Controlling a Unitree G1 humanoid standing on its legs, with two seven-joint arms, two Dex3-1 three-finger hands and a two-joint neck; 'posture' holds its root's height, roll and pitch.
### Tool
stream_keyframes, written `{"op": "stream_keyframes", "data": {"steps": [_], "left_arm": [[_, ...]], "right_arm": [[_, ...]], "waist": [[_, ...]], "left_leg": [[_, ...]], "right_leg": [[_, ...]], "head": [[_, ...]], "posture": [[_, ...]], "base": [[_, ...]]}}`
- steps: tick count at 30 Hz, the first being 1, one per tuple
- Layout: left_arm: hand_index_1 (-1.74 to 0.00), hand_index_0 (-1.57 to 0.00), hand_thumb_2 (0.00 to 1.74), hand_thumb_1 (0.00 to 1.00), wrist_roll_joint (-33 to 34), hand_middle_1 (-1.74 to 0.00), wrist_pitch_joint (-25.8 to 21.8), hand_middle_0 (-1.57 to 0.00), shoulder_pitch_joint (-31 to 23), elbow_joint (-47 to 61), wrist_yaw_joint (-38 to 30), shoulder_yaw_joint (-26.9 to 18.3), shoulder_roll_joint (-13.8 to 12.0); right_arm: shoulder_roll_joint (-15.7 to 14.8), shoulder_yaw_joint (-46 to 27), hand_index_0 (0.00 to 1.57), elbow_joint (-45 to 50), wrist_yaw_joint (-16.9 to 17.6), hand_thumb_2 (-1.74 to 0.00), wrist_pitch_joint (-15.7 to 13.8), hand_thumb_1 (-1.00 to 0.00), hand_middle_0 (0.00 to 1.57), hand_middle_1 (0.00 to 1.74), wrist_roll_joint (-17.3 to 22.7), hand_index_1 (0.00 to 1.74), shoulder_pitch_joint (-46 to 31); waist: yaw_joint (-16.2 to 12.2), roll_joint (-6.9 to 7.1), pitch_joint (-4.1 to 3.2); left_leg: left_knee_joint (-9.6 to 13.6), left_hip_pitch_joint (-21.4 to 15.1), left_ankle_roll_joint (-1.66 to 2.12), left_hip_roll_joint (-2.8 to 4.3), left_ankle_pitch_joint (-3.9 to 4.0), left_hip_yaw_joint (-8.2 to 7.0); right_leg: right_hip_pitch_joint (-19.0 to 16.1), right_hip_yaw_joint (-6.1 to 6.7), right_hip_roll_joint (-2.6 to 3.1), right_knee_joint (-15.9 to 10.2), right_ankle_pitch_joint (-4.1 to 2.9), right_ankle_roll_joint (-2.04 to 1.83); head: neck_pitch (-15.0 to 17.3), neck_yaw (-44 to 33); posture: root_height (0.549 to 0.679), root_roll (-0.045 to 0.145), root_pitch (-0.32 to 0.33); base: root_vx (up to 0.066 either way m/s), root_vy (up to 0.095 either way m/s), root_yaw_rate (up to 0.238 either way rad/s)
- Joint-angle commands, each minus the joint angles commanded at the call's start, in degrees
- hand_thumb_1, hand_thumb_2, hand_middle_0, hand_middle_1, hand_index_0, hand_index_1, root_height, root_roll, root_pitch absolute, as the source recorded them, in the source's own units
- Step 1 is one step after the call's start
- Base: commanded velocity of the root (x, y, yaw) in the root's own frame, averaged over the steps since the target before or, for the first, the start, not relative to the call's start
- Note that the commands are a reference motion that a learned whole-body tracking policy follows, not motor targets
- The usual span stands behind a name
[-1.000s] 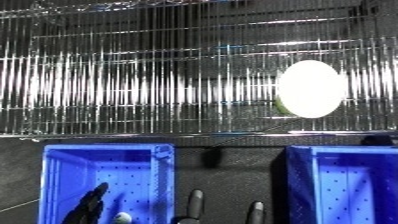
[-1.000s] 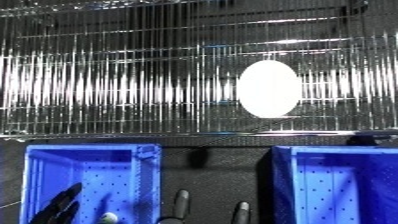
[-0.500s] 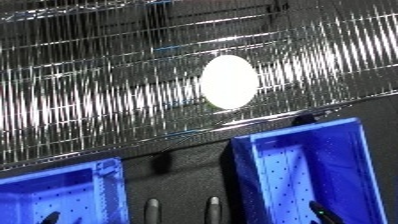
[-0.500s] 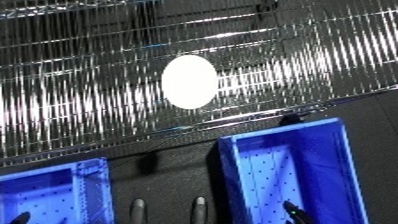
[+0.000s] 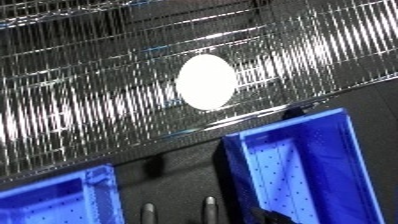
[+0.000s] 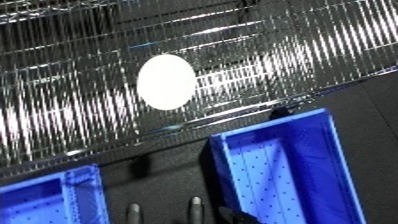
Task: Pick up the object and place it into the box
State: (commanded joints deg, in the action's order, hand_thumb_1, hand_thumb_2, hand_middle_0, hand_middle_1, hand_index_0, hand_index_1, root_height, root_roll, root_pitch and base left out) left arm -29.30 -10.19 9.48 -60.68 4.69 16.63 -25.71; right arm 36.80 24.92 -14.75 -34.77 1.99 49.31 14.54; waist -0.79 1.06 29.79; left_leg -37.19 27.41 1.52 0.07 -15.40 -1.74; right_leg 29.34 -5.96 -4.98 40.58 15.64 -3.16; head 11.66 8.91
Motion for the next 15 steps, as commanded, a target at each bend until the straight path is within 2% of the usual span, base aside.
{"op": "stream_keyframes", "data": {"steps": [3, 5, 9, 13, 14, 15], "left_arm": [[0.00, 0.00, 0.00, 0.00, -0.44, 0.00, -0.44, 0.00, 0.27, -0.97, 0.25, 0.11, -0.15], [0.00, 0.00, 0.00, 0.00, -0.92, 0.00, -0.98, 0.00, 0.64, -2.40, 0.64, -0.08, -0.12], [0.00, 0.00, 0.00, 0.00, -1.03, 0.00, -1.32, 0.00, 0.82, -3.31, 0.90, -0.47, 0.05], [0.00, 0.00, 0.00, 0.00, -1.04, 0.00, -1.75, 0.00, 1.00, -4.53, 1.39, -1.12, 0.33], [0.00, 0.00, 0.00, 0.00, -1.01, 0.00, -1.77, 0.00, 1.09, -4.78, 1.47, -1.25, 0.43], [0.00, 0.00, 0.00, 0.00, -0.80, 0.00, -1.72, 0.00, 1.31, -5.07, 1.52, -1.50, 0.66]], "right_arm": [[0.91, -0.43, 0.00, 5.61, -0.35, 0.00, 0.17, 0.00, 0.00, 0.00, 1.30, 0.00, 0.24], [1.59, -1.54, 0.00, 12.33, -0.36, 0.00, -0.69, 0.00, 0.00, 0.00, 2.52, 0.00, 0.97], [1.83, -3.63, 0.00, 17.36, -0.21, 0.00, -2.32, 0.00, 0.00, 0.00, 4.62, 0.00, 2.10], [1.19, -7.43, 0.00, 21.95, 0.62, 0.00, -6.04, 0.00, 0.00, 0.00, 6.79, 0.00, 3.34], [0.91, -8.35, 0.00, 22.71, 1.30, 0.00, -7.20, 0.00, 0.00, 0.00, 6.99, 0.00, 3.67], [0.16, -10.30, 0.00, 23.84, 3.29, 0.00, -9.60, 0.00, 0.00, 0.00, 7.09, 0.00, 4.33]], "waist": [[-0.27, 0.15, 0.00], [-0.60, 0.33, 0.00], [-0.82, 0.43, -0.05], [-1.04, 0.39, -0.28], [-1.09, 0.36, -0.33], [-1.18, 0.30, -0.42]], "left_leg": [[0.17, -0.12, 0.14, 0.24, 0.08, -0.14], [0.30, -0.23, 0.27, 0.56, 0.09, -0.35], [0.33, -0.32, 0.33, 0.77, 0.03, -0.51], [0.23, -0.31, 0.36, 0.98, -0.12, -0.74], [0.23, -0.32, 0.36, 1.02, -0.15, -0.80], [0.17, -0.32, 0.35, 1.08, -0.23, -0.93]], "right_leg": [[-0.08, 0.07, 0.06, -0.11, 0.07, -0.06], [-0.16, 0.12, 0.10, -0.18, 0.15, -0.13], [-0.27, 0.11, 0.07, -0.16, 0.23, -0.17], [-0.25, 0.08, -0.06, -0.01, 0.29, -0.24], [-0.25, 0.07, -0.10, 0.00, 0.29, -0.26], [-0.24, 0.03, -0.16, 0.03, 0.25, -0.32]], "head": [[0.06, -0.60], [0.00, -1.37], [0.07, -2.23], [-0.02, -2.83], [-0.09, -2.96], [-0.13, -3.05]], "posture": [[0.640, 0.036, 0.085], [0.640, 0.036, 0.086], [0.640, 0.037, 0.085], [0.640, 0.037, 0.085], [0.640, 0.037, 0.085], [0.640, 0.038, 0.085]], "base": [[-0.003, 0.002, -0.038], [-0.001, 0.005, -0.022], [0.002, 0.006, -0.008], [0.007, 0.013, 0.006], [0.007, 0.014, 0.014], [0.004, 0.010, 0.023]]}}
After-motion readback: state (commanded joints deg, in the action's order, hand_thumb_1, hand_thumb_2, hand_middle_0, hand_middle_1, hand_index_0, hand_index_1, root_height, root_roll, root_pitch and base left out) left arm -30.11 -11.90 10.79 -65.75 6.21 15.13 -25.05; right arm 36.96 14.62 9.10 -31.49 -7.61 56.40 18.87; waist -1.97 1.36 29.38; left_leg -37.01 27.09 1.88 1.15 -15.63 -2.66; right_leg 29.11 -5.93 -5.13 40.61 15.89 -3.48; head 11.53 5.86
